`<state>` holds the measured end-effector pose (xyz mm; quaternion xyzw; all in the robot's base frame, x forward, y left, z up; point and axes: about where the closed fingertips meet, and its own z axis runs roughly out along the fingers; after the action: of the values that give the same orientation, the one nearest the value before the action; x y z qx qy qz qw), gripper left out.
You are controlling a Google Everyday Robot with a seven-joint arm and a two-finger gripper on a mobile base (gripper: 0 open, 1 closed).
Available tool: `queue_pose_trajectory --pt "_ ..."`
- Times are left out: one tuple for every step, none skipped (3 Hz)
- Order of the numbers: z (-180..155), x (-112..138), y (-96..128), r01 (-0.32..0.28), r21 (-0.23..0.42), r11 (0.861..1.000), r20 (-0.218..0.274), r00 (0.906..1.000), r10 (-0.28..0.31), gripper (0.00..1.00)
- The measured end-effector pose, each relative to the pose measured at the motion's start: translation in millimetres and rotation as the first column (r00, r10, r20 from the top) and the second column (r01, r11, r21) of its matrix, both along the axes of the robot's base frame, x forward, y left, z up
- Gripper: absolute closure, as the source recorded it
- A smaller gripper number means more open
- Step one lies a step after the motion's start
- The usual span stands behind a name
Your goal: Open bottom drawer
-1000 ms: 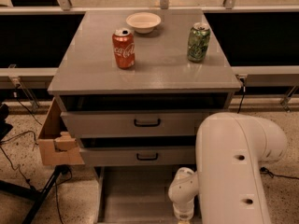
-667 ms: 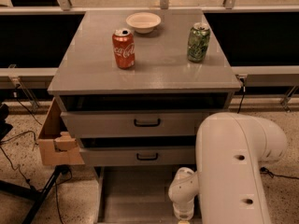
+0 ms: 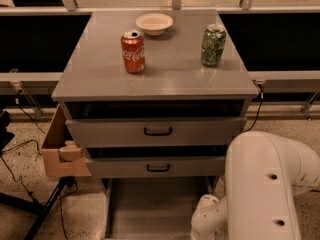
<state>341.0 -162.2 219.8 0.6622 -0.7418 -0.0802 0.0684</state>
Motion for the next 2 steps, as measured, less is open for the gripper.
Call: queue_pose_trajectory --pt "-28.3 -29.9 -3.6 0.023 0.088 0.996 -0.018 0.9996 -0.021 0.18" --pt "-44.1 -50.8 -6.6 0.038 0.125 0.991 -0.047 0.9984 -0.033 0.49"
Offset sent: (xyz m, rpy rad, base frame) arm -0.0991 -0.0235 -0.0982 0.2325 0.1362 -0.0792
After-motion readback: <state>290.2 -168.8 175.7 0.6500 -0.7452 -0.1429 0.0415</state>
